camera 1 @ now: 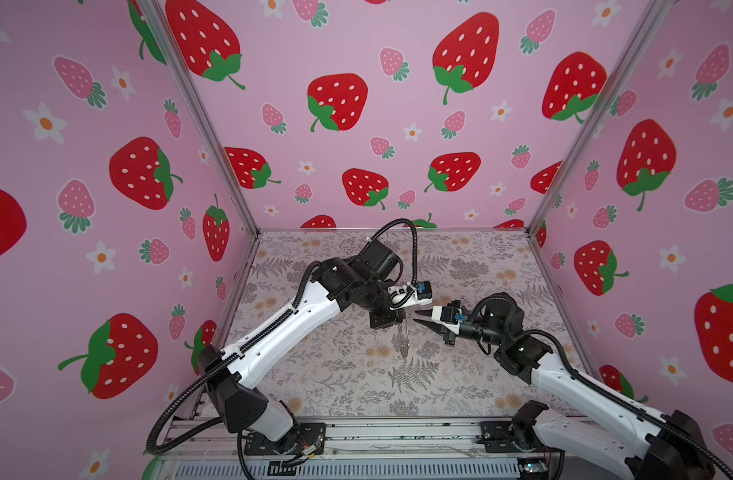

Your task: Put the keys on the keyring

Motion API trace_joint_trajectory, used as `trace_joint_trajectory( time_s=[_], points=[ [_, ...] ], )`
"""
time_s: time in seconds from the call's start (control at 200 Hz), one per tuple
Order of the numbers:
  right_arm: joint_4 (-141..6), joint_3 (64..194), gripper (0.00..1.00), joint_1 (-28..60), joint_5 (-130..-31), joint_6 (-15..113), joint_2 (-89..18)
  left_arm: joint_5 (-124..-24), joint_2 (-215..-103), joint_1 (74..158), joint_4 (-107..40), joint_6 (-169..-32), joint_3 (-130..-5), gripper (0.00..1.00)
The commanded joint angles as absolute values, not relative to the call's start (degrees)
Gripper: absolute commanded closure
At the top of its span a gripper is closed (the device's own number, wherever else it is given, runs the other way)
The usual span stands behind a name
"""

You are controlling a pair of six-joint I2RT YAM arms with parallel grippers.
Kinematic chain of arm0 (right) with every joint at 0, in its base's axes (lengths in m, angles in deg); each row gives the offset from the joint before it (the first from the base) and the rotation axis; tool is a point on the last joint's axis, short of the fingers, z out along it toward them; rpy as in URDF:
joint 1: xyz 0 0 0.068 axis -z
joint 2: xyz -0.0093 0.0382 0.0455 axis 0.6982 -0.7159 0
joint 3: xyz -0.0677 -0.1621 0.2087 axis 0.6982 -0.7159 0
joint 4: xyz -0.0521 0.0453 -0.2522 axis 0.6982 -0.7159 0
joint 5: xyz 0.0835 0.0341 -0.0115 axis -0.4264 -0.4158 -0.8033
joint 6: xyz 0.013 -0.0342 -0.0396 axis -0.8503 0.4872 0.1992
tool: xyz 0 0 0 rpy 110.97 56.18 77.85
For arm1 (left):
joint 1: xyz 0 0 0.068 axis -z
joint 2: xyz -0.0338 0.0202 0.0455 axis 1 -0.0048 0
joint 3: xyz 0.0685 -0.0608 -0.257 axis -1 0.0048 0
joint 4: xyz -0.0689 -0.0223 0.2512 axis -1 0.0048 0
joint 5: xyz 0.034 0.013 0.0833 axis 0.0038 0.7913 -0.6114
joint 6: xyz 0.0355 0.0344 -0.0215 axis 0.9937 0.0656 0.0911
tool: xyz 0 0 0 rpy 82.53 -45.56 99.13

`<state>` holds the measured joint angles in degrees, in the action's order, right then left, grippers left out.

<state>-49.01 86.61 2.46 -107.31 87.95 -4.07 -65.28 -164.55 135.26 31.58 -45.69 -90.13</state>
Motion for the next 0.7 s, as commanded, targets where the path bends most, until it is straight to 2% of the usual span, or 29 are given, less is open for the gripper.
trace_joint_trajectory(
  time_s=[0.0, 0.695],
  points=[
    [-46.41, 87.76, 0.8, 2.66, -109.21, 87.0, -4.6, -65.07, -164.31, 136.0, 33.44, -45.66, -93.39, 1.0],
    [-40.72, 86.28, 0.86, 2.62, -110.54, 82.63, -6.55, -63.02, -163.83, 136.31, 31.73, -47.62, -93.5, 1.0]
  ],
)
